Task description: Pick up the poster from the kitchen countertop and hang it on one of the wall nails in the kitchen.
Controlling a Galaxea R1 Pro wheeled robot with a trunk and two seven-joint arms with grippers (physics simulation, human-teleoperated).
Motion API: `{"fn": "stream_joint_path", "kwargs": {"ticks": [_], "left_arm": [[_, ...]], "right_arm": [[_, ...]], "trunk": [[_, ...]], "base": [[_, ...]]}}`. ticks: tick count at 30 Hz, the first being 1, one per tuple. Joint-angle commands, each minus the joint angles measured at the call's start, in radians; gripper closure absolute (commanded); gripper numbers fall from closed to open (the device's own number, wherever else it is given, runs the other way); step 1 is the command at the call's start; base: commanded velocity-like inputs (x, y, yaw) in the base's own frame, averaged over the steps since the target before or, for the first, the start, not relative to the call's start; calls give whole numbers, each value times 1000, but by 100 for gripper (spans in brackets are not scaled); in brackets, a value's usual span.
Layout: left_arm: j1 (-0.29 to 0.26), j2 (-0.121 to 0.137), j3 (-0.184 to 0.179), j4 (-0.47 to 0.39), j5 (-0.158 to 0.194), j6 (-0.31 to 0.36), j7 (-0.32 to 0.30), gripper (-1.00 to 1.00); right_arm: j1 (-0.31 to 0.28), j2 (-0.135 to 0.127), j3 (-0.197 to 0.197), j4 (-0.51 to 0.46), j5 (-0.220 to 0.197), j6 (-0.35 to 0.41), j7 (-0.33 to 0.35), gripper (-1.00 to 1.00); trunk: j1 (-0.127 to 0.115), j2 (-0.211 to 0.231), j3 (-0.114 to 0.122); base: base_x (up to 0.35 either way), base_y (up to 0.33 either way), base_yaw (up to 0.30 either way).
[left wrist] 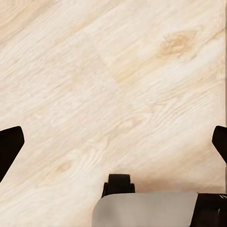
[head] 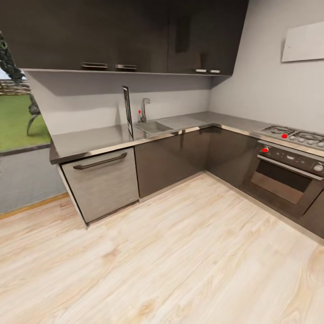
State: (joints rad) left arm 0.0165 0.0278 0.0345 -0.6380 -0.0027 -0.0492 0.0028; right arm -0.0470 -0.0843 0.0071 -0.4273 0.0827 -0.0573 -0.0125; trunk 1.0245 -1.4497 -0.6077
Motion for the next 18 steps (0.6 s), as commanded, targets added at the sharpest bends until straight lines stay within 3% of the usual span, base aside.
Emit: {"fn": "stream_joint_path", "kwargs": {"ticks": [1, 18], "left_arm": [[0, 0, 1, -1, 0, -1, 0, -100], [1, 0, 1, -1, 0, -1, 1, -100]], "right_arm": [[-1, 0, 1, 1, 9, -3, -1, -100], [-1, 0, 1, 1, 9, -3, -1, -100]], "trunk": [[1, 0, -1], [1, 0, -1]], "base": [[287, -164, 95], [286, -165, 142]]}}
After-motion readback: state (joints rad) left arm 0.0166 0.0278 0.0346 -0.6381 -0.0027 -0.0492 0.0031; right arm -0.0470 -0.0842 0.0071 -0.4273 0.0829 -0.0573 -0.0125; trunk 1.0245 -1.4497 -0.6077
